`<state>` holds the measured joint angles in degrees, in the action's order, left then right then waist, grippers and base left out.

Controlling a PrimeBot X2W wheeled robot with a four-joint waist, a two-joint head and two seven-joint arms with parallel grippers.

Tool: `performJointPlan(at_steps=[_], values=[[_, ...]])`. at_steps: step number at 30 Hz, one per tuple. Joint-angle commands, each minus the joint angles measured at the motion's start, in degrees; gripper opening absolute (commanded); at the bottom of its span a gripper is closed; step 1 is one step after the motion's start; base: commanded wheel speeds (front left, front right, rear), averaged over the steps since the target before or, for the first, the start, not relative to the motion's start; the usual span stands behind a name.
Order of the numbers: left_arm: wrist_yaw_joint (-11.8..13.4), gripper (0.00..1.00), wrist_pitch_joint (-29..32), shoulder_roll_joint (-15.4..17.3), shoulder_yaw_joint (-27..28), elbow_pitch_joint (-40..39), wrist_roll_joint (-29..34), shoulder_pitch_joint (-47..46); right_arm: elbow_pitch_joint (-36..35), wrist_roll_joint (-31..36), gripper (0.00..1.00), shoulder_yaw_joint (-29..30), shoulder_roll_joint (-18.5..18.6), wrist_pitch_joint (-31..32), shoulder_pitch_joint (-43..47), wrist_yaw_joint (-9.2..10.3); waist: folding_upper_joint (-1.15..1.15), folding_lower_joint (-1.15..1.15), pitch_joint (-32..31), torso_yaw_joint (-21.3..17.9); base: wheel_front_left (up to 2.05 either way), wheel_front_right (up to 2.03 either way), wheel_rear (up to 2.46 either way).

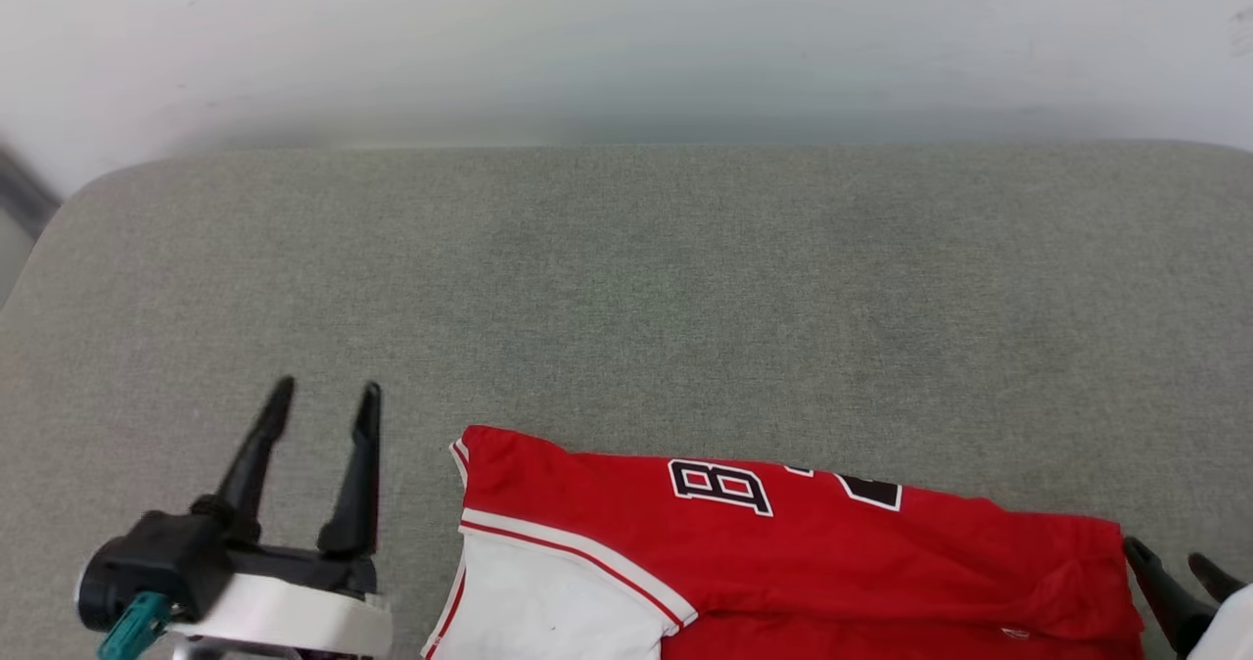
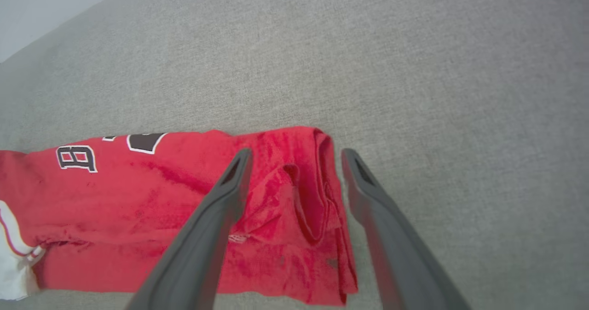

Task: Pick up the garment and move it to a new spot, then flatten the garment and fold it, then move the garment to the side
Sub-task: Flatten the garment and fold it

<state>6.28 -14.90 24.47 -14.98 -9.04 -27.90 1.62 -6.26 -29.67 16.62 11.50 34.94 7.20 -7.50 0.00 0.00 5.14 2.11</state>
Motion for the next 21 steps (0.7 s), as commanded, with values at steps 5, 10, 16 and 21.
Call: performJointPlan(at_steps=[5,10,16,21], values=[[-2.83,1.00,-0.36,-6.59,6.84,-2.49,6.00,2.72,0.40,3.39,1.00,3.98,-3.66,3.37,0.94,0.02,0.00,0.00,1.12,0.79,0.00,0.00,0.00],[-7.76,1.00,-0.33,-11.01,10.13,-2.23,9.75,3.73,1.28,5.64,1.00,5.30,-4.85,6.22,1.23,0.02,0.00,0.00,2.44,1.88,0.00,0.00,0.00],[-11.41,1.00,-0.34,-14.57,12.97,-1.26,12.72,2.78,4.53,5.13,1.00,4.79,-5.00,7.84,-0.22,0.02,0.00,0.00,4.03,3.02,0.00,0.00,0.00],[-12.82,1.00,-0.34,-16.16,14.13,-0.67,14.03,2.05,8.93,6.16,1.00,4.29,-4.37,7.96,-1.04,0.02,0.00,0.00,4.97,4.00,0.00,0.00,0.00]])
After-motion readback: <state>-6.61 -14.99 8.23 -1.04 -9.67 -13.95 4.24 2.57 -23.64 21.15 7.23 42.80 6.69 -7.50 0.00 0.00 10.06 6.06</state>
